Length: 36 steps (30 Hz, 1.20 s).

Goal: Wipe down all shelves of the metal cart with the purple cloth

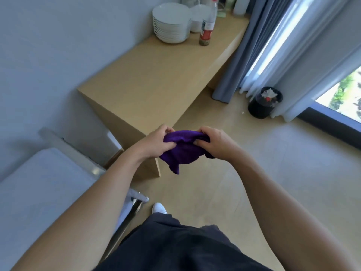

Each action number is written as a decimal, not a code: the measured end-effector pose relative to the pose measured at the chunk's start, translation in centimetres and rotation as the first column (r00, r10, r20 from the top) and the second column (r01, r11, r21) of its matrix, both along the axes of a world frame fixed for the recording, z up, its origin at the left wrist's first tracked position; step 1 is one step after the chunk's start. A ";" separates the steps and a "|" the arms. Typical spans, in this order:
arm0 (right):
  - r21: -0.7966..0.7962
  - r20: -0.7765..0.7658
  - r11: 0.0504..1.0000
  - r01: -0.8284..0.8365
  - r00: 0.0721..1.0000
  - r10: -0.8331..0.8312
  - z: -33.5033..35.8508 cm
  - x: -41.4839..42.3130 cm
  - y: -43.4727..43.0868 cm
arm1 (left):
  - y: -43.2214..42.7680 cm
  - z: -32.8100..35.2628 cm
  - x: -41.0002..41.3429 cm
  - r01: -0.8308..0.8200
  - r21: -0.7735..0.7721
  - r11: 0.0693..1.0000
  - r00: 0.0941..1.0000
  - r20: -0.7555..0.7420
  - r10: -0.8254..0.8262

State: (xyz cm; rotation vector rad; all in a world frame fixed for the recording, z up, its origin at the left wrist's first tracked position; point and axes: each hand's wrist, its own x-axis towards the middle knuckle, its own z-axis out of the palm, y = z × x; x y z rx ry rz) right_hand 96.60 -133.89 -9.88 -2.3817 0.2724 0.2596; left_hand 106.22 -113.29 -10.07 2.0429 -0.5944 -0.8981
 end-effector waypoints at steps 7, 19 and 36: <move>0.143 -0.028 0.984 -0.109 0.993 0.114 0.4 12.0 0.7 | 2.1 -1.6 9.8 -0.233 -0.072 0.970 0.962 0.130 0.240; -0.111 -0.043 0.882 -0.459 0.888 0.457 -6.7 32.0 0.3 | 1.3 -7.0 20.0 -0.635 0.087 0.768 0.765 0.215 0.608; -0.257 -0.028 0.560 -0.787 0.586 0.810 -7.7 35.7 -1.1 | -4.9 -8.2 17.0 -0.632 0.379 0.676 0.728 0.589 0.350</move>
